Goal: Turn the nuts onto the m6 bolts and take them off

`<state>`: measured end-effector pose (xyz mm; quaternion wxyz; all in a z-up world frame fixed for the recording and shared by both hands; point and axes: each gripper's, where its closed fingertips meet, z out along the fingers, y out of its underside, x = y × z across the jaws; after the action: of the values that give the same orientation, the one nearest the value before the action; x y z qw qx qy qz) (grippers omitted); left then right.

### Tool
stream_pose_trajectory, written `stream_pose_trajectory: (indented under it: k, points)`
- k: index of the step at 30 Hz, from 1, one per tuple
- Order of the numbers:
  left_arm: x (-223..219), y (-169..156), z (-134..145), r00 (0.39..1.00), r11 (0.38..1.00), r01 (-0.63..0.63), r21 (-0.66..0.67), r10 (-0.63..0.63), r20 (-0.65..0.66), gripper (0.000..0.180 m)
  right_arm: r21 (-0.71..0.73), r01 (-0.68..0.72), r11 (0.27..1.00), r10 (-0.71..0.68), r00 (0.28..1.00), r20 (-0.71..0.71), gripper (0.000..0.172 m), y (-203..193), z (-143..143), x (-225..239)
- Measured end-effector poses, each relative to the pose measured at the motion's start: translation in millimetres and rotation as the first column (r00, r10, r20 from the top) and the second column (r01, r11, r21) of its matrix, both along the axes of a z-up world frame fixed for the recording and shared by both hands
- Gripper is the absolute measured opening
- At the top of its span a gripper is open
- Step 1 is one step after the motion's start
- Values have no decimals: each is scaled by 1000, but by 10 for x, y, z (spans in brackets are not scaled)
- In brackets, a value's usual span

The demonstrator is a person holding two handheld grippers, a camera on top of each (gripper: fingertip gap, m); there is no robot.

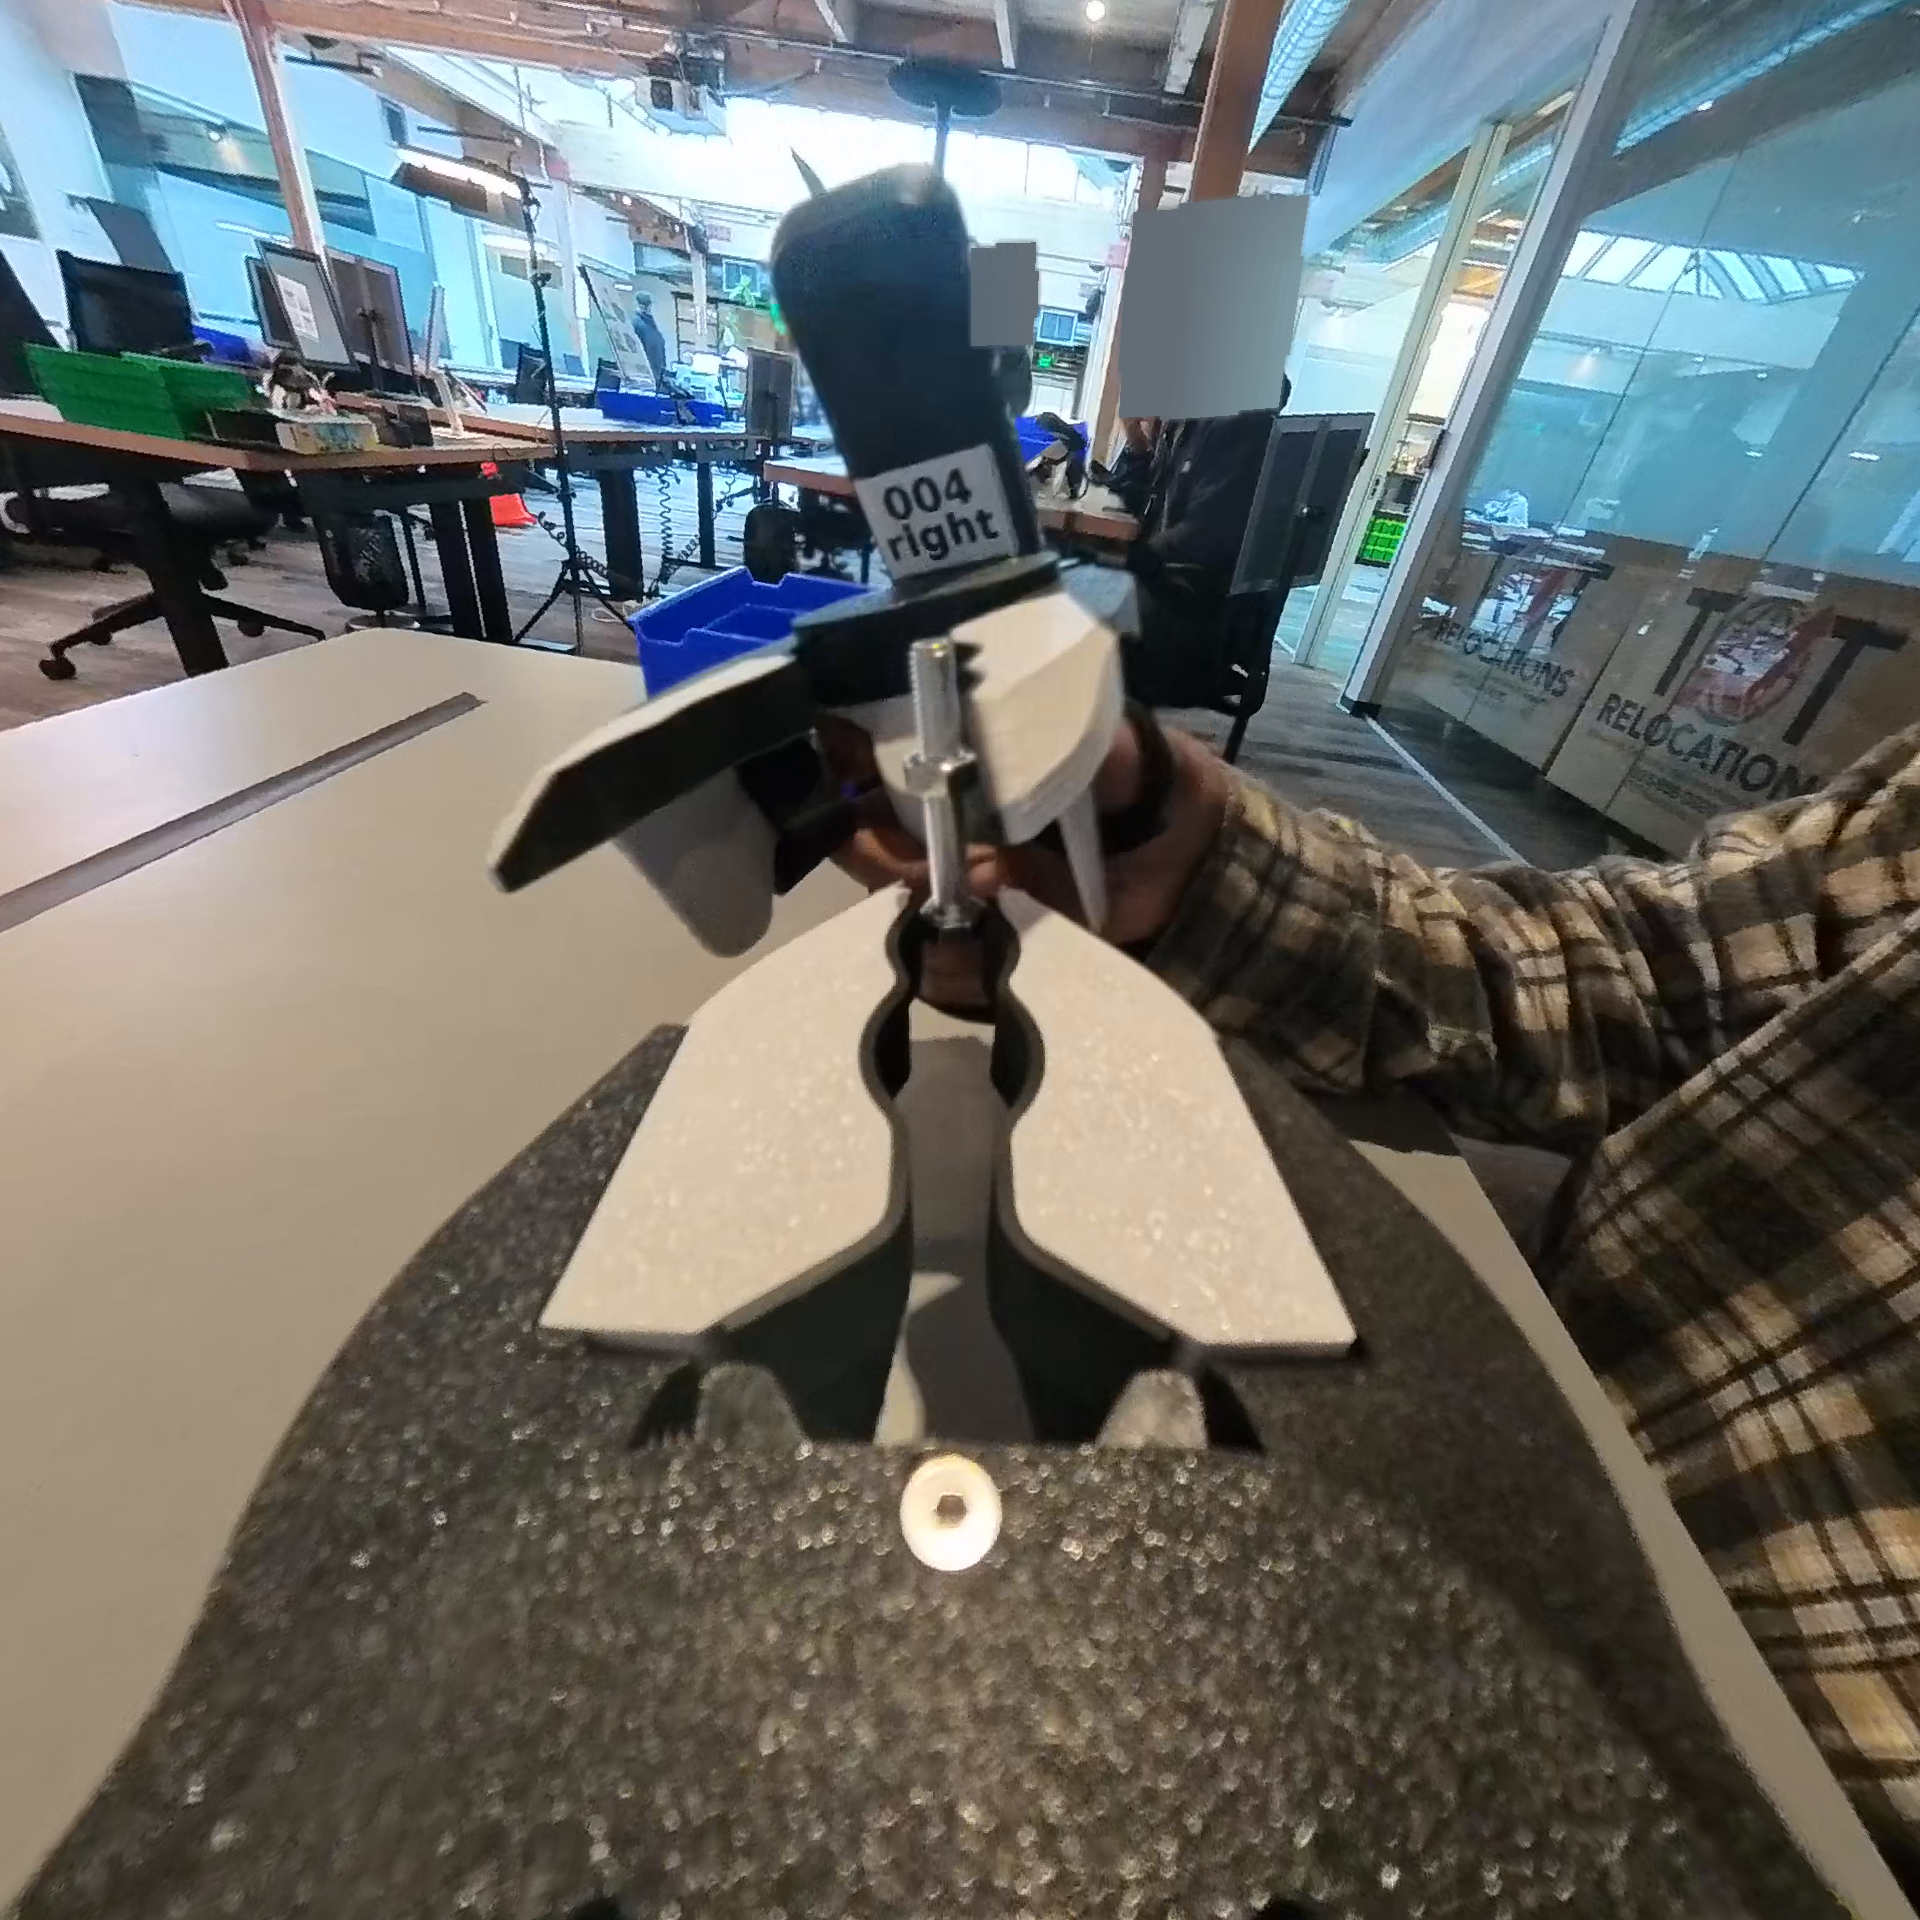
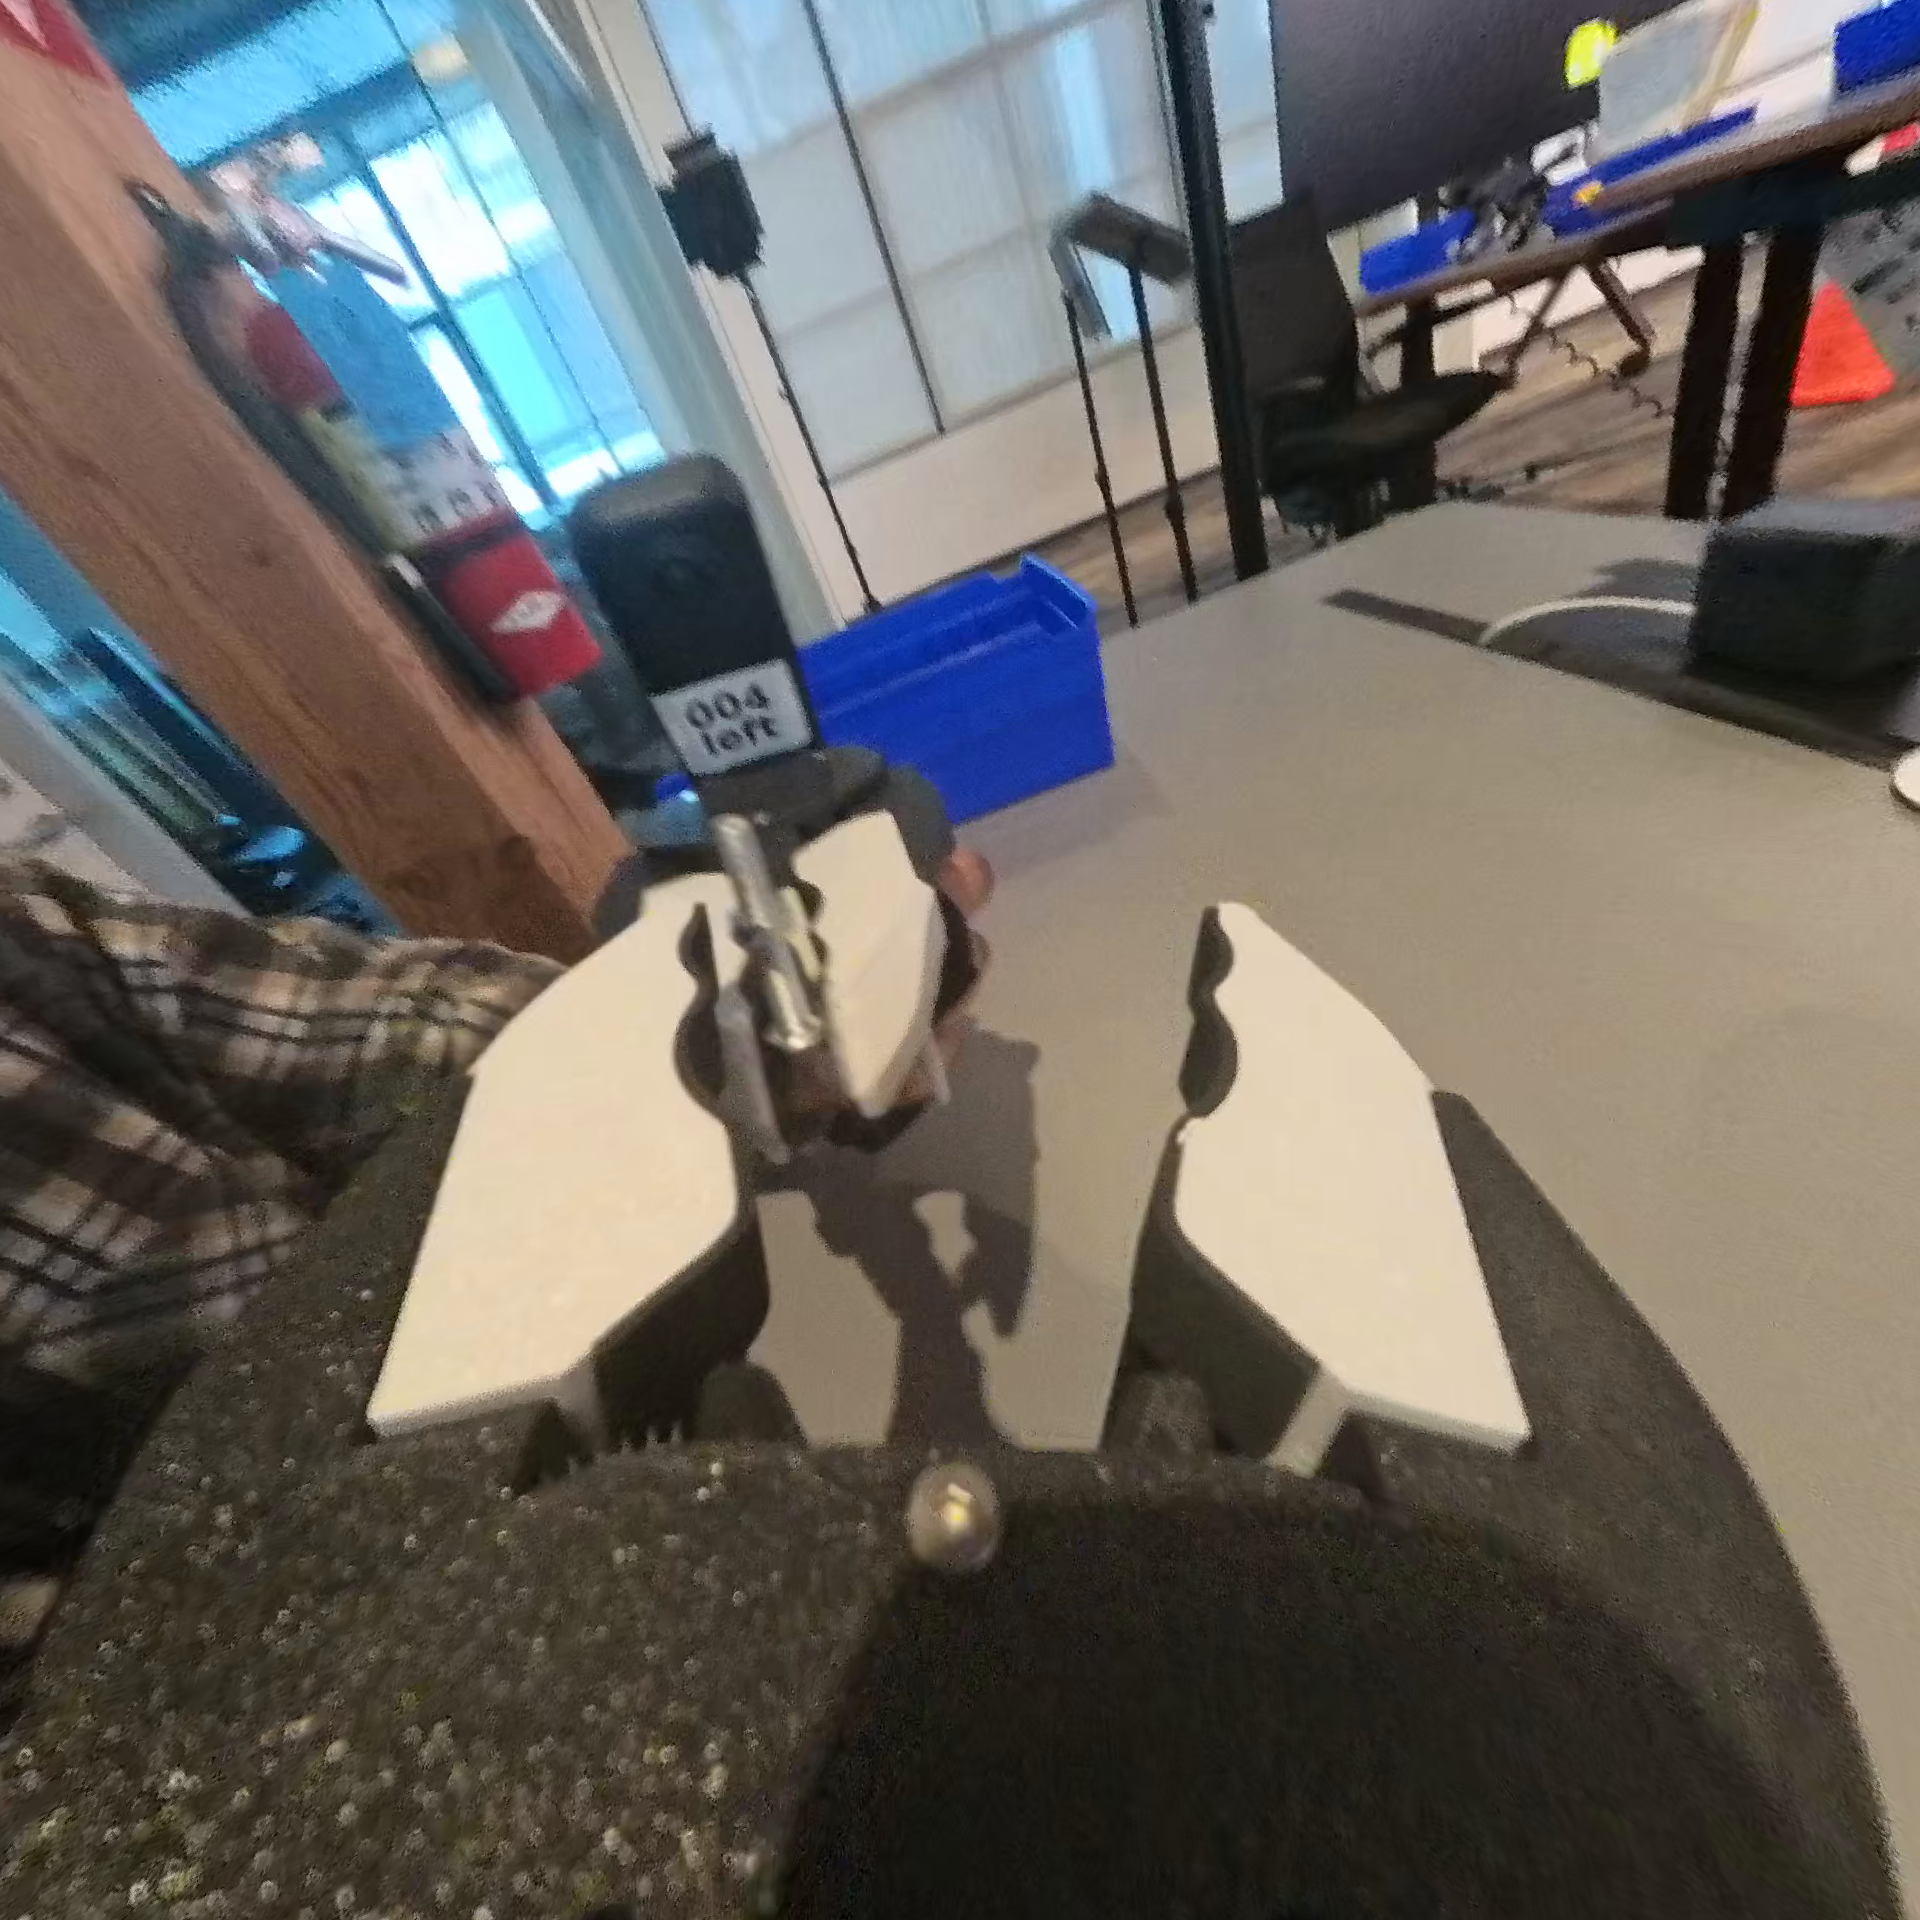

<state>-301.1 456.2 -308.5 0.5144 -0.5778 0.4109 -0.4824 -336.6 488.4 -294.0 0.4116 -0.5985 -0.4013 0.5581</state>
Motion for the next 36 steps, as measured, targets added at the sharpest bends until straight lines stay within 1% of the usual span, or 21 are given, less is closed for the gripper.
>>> stream_pose_trajectory:
  k: [2, 3, 4, 6, 8, 10, 12, 14, 16, 18, 20, 22, 23, 25, 27, 29, 30, 31, 33, 34, 36]
  points:
    - [-14, 3, 21, 1000, 1000, -10, 11, 10, 2, 10, -4, 46, 999, -46, 999, 16, 91, 90, -33, 112]
    - [-27, 5, 37, 1000, 1000, -11, 12, 11, 10, 10, -11, 71, 997, -71, 997, -11, 87, 139, 5, 195]
    - [-37, 6, 53, 1000, 1000, -11, 11, 11, 17, 10, -22, 77, 997, -78, 995, -56, 86, 160, 72, 252]
    - [-40, 11, 57, 1000, 1000, -12, 10, 12, 21, 10, -33, 35, 999, -38, 994, -105, 88, 94, 170, 219]
    - [-21, 2, 39, 1000, 1000, -7, 7, 7, 20, 10, -4, -5, 1000, 5, 996, -91, 90, -7, 166, 71]
    - [-9, -16, 48, 1000, 1000, 0, 9, 0, 29, 10, -5, -13, 1000, 13, 998, -55, 90, -21, 103, 5]
    - [-21, -28, 87, 999, 1000, 0, 16, 0, 44, 10, -8, 41, 999, -41, 998, -48, 90, 85, 75, 125]
    - [-39, -24, 106, 999, 1000, -6, 23, 5, 46, 10, -25, 83, 996, -85, 991, -107, 88, 172, 161, 270]
    - [-32, -26, 104, 999, 1000, -3, 21, 2, 46, 10, -15, 29, 999, -31, 988, -154, 89, 66, 270, 203]
    - [-9, -38, 90, 999, 1000, 4, 18, -5, 46, 10, 23, -10, 1000, 12, 996, -88, 90, -47, 196, 11]
    - [0, -54, 89, 999, 1000, 8, 23, -9, 44, 10, 35, 6, 999, -6, 1000, -19, 90, -21, 89, -18]
    - [-23, -43, 108, 999, 1000, -3, 30, 2, 44, 10, 23, 46, 999, -45, 997, -60, 89, 77, 135, 147]
    - [-36, -42, 122, 999, 999, -4, 34, 2, 47, 10, 9, 64, 998, -63, 993, -103, 85, 120, 195, 229]
    - [-43, -38, 130, 999, 999, -8, 41, 6, 45, 10, 5, 39, 999, -37, 987, -158, 86, 75, 299, 245]
    - [-25, -45, 118, 999, 999, -5, 41, 4, 43, 10, 39, 2, 999, 2, 993, -120, 87, -30, 264, 99]
    - [-8, -57, 110, 999, 999, -4, 42, 2, 41, 10, 43, -14, 999, 17, 997, -82, 88, -68, 194, 11]
    - [-7, -64, 116, 999, 999, -4, 47, 2, 41, 10, 40, 3, 999, 0, 998, -69, 86, -33, 165, 32]
    - [-15, -60, 127, 999, 999, -11, 51, 9, 43, 10, 34, 31, 999, -29, 997, -68, 89, 26, 153, 93]
    - [-39, -55, 155, 998, 999, -14, 52, 11, 54, 10, 30, 65, 997, -62, 995, -78, 85, 97, 160, 222]
    - [-47, -52, 164, 998, 999, -14, 51, 11, 59, 10, 34, 70, 997, -66, 992, -106, 85, 99, 206, 245]
    - [-40, -49, 156, 998, 999, -15, 49, 12, 57, 10, 53, 18, 998, -9, 987, -158, 86, -15, 327, 163]
